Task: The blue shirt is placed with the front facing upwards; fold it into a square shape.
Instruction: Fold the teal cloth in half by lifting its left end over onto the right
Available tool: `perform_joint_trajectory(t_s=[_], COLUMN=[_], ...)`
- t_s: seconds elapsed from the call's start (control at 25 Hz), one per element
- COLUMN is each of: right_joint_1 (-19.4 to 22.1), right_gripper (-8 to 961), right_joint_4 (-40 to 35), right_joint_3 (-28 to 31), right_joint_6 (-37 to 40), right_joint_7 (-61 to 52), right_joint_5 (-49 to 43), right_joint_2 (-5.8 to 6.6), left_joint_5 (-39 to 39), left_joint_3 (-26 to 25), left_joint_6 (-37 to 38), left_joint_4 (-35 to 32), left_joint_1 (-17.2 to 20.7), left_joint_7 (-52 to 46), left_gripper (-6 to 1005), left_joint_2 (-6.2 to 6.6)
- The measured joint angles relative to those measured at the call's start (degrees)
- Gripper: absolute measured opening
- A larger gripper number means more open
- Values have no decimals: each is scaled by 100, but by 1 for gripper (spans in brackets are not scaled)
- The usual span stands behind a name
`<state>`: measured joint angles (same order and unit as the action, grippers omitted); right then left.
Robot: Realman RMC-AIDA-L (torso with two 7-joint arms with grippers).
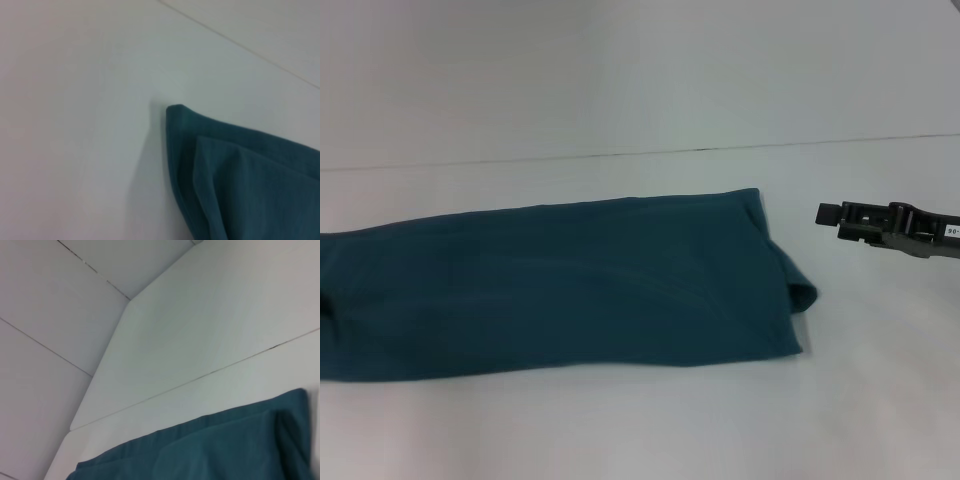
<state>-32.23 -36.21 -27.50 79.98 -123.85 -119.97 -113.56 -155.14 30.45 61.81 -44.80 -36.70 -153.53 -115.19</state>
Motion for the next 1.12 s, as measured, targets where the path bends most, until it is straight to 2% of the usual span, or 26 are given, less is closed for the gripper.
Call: perform_joint_trajectory(t_s=[0.28, 0.52, 0.6, 0.8, 0.96, 1.12], right_joint_1=[-3, -5, -7, -10, -11, -23], right_gripper=[704, 704, 704, 703, 704, 704], right_joint_4=[0, 0, 0, 0, 0, 0], right_joint_3=[0, 0, -1, -4, -30, -36], right_joint_6=[-10, -9, -20, -103, -159, -171], right_joint_7=[2, 37, 41, 43, 45, 45], right_joint_5=[0, 0, 0, 0, 0, 0], right_joint_2=[-13, -23, -27, -34, -35, -35], left_joint_5=[-79, -93, -96, -126, -379, -535], left_joint_3=[121, 1054, 1291, 1375, 1437, 1593], left_joint_6=[515, 886, 1026, 1362, 1662, 1863], left_joint_4=[-532, -1300, -1587, -2157, -2410, -2609], left_joint_1=[-58, -55, -84, -293, -559, -746], left_joint_7=[-119, -764, -920, -988, -1071, -1162], left_gripper=[95, 95, 96, 96, 97, 97], left_joint_2=[-31, -148, -221, -459, -579, -636])
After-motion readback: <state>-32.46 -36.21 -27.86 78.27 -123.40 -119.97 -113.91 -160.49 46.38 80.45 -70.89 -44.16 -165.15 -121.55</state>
